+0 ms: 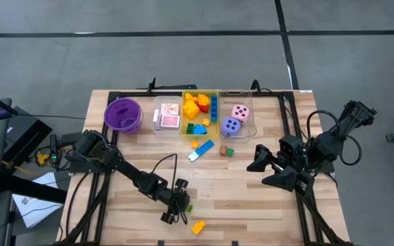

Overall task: Pick & Place Toys
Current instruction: Put the green gamepiece into the yellow bin

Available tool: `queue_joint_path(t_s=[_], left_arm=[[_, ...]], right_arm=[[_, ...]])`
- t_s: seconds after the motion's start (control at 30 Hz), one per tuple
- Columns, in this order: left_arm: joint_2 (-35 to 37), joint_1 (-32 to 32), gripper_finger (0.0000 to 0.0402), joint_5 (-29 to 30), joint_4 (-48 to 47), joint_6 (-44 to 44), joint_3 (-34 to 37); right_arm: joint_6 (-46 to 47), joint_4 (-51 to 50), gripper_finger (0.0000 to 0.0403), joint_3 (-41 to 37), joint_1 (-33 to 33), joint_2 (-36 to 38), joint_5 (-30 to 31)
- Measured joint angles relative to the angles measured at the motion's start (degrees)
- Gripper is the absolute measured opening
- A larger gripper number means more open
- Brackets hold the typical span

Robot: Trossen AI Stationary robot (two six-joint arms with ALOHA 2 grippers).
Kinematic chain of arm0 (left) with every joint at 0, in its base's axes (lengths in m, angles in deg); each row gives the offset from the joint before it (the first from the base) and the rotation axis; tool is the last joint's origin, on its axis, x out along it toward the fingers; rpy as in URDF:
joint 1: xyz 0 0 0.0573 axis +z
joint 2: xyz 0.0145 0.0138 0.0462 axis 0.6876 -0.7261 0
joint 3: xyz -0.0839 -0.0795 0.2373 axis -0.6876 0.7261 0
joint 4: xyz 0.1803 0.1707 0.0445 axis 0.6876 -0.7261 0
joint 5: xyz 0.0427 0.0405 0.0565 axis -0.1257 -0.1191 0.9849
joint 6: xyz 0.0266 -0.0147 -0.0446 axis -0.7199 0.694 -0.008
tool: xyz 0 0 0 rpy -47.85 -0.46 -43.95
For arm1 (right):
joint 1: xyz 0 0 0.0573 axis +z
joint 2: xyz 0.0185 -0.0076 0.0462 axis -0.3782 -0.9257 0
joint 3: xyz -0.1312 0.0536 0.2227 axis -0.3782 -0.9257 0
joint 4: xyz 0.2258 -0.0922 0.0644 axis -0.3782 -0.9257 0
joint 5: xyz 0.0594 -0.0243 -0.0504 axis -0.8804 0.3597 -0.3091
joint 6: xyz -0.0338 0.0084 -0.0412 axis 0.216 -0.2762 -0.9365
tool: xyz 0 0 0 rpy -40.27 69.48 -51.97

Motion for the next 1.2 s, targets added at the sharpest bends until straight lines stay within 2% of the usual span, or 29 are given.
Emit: queue_joint_path(t_s=[0.13,0.37,0.6,0.73,0.83,1.07,1.2], left_arm=[[0.0,0.0,0.0143,0.2,0.0,1.3,0.0],[0.0,0.0,0.016,2.0,0.0,1.3,0.0],[0.0,1.2,0.0144,2.7,0.2,2.7,0.0],[0.4,2.5,0.0159,4.2,0.7,2.7,0.0],[1.8,3.7,0.0163,5.9,1.0,2.6,0.0],[7.2,8.5,0.0145,9.6,1.2,2.6,0.0],[10.4,12.2,0.0158,10.2,0.9,2.3,0.0]], right_arm=[[0.2,-0.1,0.0266,0.0,0.0,0.0,0.0],[0.3,-0.2,0.0266,0.0,0.0,0.0,0.0],[0.3,-0.2,0.0266,0.0,0.0,0.0,0.0],[0.3,-0.2,0.0266,0.0,0.0,0.0,0.0],[0.3,-0.2,0.0266,0.0,0.0,0.0,0.0],[-0.5,-0.2,0.0266,0.0,-0.1,0.0,0.0],[-1.2,-0.2,0.0266,0.0,-0.1,0.0,0.0]])
